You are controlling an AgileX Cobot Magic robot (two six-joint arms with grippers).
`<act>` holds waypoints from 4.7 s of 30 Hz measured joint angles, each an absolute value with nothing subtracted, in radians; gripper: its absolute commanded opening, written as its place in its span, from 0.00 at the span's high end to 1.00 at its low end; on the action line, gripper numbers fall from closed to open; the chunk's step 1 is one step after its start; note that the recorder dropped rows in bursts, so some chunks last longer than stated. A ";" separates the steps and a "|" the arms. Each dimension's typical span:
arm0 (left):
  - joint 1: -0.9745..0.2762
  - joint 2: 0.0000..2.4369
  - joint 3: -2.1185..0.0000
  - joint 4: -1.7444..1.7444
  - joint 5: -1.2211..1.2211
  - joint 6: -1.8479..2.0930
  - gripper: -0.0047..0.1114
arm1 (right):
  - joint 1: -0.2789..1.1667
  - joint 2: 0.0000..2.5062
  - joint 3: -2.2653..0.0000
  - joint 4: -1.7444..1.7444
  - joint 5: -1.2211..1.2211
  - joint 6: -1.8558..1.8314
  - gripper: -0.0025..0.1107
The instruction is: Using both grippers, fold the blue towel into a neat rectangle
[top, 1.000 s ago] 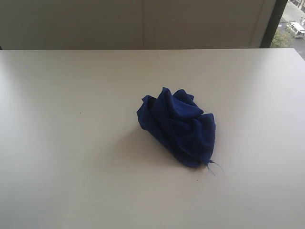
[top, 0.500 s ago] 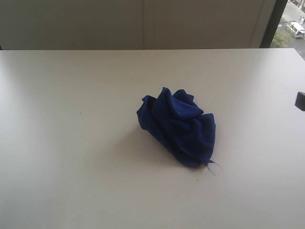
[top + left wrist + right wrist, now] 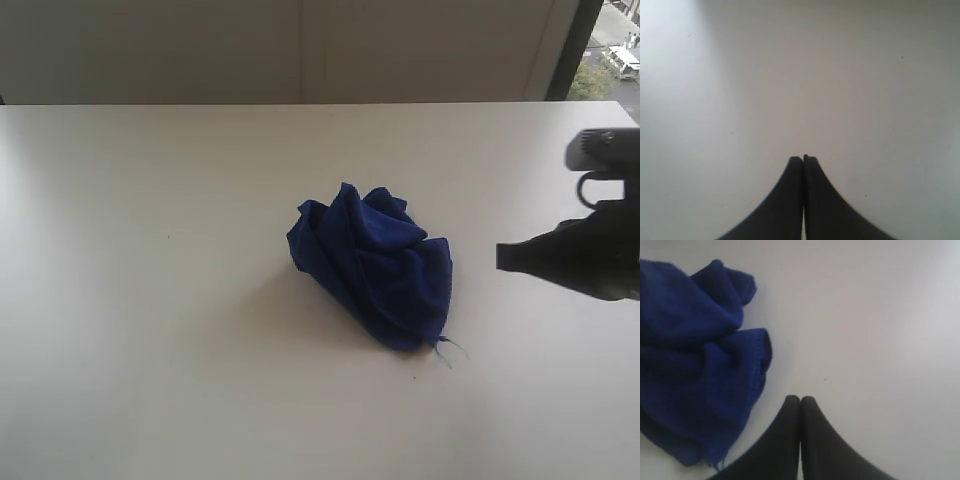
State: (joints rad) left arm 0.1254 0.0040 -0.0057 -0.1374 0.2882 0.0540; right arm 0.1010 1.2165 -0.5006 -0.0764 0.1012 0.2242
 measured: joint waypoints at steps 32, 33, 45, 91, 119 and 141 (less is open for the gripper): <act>0.125 0.004 -0.006 -0.137 0.288 0.054 0.96 | 0.372 1.629 -0.507 -0.076 -0.065 0.148 0.98; 0.125 0.004 -0.006 -0.137 0.288 0.054 0.96 | 0.372 1.629 -0.507 -0.076 -0.071 0.148 0.98; 0.125 0.004 -0.006 -0.137 0.288 0.054 0.96 | 0.372 1.498 -0.529 -0.076 -0.102 0.142 0.98; 0.125 0.004 -0.006 -0.137 0.288 0.054 0.96 | 0.372 1.303 -0.968 -0.145 0.502 0.007 0.98; 0.125 0.004 -0.004 -0.269 -0.020 -0.072 0.96 | 0.372 1.318 -0.969 -0.147 0.514 0.007 0.98; 0.125 0.912 -0.413 -0.945 0.728 0.728 0.96 | 0.372 1.318 -0.969 -0.147 0.520 0.007 0.98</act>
State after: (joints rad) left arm 0.1254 0.9120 -0.4128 -0.9450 0.7279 0.7285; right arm 0.3720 1.3182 -0.9687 -0.1474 0.5201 0.0073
